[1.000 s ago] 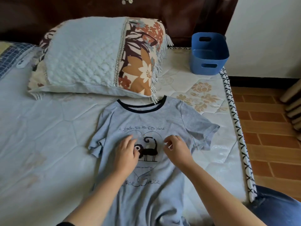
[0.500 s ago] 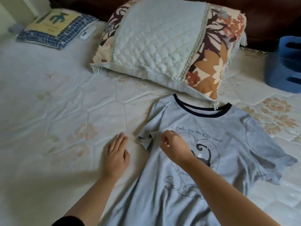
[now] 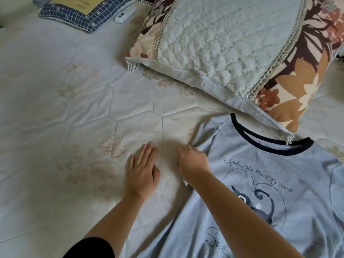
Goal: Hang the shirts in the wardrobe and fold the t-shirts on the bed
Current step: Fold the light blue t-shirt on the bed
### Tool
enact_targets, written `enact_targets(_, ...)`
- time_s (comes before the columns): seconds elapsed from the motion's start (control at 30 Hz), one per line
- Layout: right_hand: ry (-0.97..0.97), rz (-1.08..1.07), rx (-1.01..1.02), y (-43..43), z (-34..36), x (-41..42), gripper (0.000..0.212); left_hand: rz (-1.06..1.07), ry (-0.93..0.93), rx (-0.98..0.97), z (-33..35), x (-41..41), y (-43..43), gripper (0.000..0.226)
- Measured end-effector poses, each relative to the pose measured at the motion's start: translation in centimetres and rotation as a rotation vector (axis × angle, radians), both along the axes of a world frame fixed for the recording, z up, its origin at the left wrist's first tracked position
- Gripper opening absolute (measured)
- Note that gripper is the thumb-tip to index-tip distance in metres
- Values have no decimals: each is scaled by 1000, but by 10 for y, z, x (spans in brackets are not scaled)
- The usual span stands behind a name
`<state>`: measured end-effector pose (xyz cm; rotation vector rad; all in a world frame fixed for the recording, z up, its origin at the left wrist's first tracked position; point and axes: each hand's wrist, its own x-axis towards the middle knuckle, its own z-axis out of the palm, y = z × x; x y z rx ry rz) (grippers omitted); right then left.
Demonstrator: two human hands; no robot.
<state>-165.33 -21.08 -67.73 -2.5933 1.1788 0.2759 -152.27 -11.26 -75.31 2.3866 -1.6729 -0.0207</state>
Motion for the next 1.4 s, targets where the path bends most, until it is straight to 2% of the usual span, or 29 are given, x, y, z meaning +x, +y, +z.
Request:
enact_targets(0.07,-38,17,-35,-8,4,7,24,4,-6,3,1,0,-1,56)
enact_targets(0.13,-224,-77,-24,-18,12,15,18,9,-2,-1,1,-1,0,57)
enact_targets(0.23,-639,-417,91,-30,31,25,15,18,11,-10,1,-2,-1,56)
enact_targets(0.3,-800,-603,187,-35,35,30,10,18,11,-8,1,-2,-1,57)
enact_targets(0.33,-788,-636,227,-37,34,31,9,18,10,-5,0,-2,-1,57)
enact_targets(0.4,-625,-584,287,-36,28,32,4,20,10,-4,0,-2,-1,57)
enact_targets(0.53,-258,-231,239,-27,4,33,29,30,16,-7,0,-2,0,57)
enact_targets(0.6,-156,-156,213,-25,-3,35,31,29,17,-2,0,-2,-1,57)
enact_targets(0.7,-216,-167,136,-26,-3,42,25,29,16,-3,0,-2,-1,57)
enact_targets(0.8,-411,-214,77,-29,4,54,23,27,17,-15,0,-2,-1,57)
enact_targets(0.93,-582,-213,221,-29,8,66,21,25,18,-47,2,-2,-1,58)
enact_targets(1.0,-550,-149,315,-24,5,65,24,22,16,-65,2,-2,-2,57)
enact_targets(1.1,-435,-116,242,-16,3,57,21,26,18,-55,0,-2,-1,58)
enact_targets(1.27,33,-112,149,-5,-1,49,22,23,23,-23,-1,-2,-2,57)
enact_targets(1.4,-6,-199,153,-3,-8,49,26,29,33,-15,-1,-2,-1,57)
